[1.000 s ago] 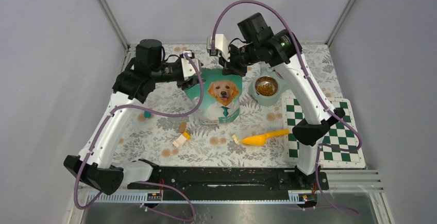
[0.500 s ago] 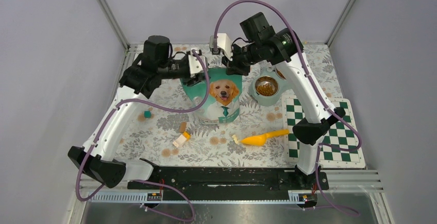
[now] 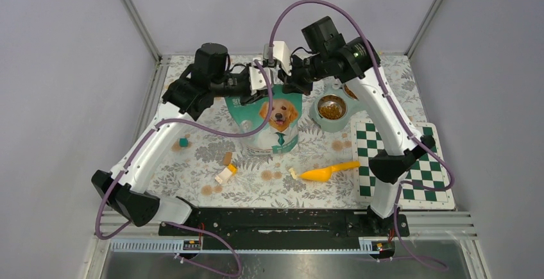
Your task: Serve the pet food
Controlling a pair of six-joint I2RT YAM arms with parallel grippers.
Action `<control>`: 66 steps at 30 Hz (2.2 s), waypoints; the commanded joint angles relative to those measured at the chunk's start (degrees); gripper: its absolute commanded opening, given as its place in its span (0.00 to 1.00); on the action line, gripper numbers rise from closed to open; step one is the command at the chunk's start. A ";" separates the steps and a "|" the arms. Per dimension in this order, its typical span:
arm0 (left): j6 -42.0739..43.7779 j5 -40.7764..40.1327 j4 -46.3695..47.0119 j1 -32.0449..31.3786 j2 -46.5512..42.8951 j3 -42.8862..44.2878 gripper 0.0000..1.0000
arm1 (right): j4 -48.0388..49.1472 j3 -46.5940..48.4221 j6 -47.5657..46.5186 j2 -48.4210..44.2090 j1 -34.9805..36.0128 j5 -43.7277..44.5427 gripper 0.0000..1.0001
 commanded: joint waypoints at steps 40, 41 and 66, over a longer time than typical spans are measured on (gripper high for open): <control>18.00 -29.60 -24.14 10.37 -11.09 -1.65 0.00 | 44.28 -40.53 10.60 -33.17 -2.03 31.66 0.00; 18.02 -31.21 -24.50 10.51 -10.94 -1.61 0.00 | 44.19 -40.33 10.26 -33.15 -2.06 31.82 0.00; 16.16 -10.92 -27.80 18.08 -7.39 12.17 0.01 | 33.05 -30.11 8.13 -27.12 -2.78 2.35 0.03</control>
